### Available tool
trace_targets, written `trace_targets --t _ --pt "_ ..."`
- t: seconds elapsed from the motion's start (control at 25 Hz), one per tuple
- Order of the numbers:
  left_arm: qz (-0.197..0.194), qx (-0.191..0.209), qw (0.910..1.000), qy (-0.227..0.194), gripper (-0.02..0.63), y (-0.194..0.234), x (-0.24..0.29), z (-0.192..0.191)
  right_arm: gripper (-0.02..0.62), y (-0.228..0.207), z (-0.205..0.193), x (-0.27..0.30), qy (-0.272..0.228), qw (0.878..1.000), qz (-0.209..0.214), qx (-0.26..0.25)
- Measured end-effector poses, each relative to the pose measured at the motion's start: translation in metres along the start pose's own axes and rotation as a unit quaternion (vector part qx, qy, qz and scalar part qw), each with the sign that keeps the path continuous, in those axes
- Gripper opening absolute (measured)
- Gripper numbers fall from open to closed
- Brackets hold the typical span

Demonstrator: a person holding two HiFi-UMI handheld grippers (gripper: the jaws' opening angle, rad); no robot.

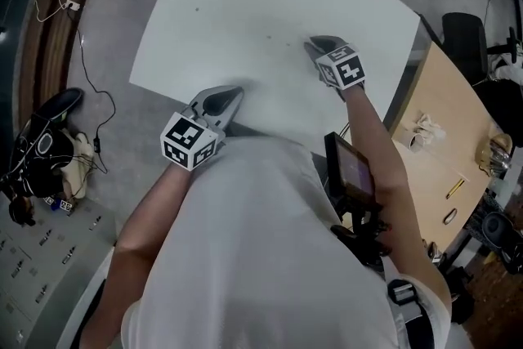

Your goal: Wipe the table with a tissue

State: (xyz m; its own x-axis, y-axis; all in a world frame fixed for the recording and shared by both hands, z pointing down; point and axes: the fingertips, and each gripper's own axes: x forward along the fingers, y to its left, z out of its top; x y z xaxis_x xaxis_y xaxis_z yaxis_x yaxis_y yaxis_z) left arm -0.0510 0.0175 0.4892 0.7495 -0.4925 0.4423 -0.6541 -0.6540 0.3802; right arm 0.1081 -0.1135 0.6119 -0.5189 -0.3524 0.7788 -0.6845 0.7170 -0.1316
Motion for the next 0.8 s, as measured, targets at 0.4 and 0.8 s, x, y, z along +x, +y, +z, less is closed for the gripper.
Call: trace_targets --t 0.4,0.8 --pt "0.011 -0.023 0.9997 -0.006 0.005 0.030 -0.016 -0.003 0.071 -0.007 -0.001 0.023 0.058 0.998 -0.011 -0.011" --pt "-0.015 -0.013 0.9998 0.005 0.006 0.038 -0.012 0.002 0.069 0.037 -0.003 0.030 0.079 0.995 0.022 -0.052"
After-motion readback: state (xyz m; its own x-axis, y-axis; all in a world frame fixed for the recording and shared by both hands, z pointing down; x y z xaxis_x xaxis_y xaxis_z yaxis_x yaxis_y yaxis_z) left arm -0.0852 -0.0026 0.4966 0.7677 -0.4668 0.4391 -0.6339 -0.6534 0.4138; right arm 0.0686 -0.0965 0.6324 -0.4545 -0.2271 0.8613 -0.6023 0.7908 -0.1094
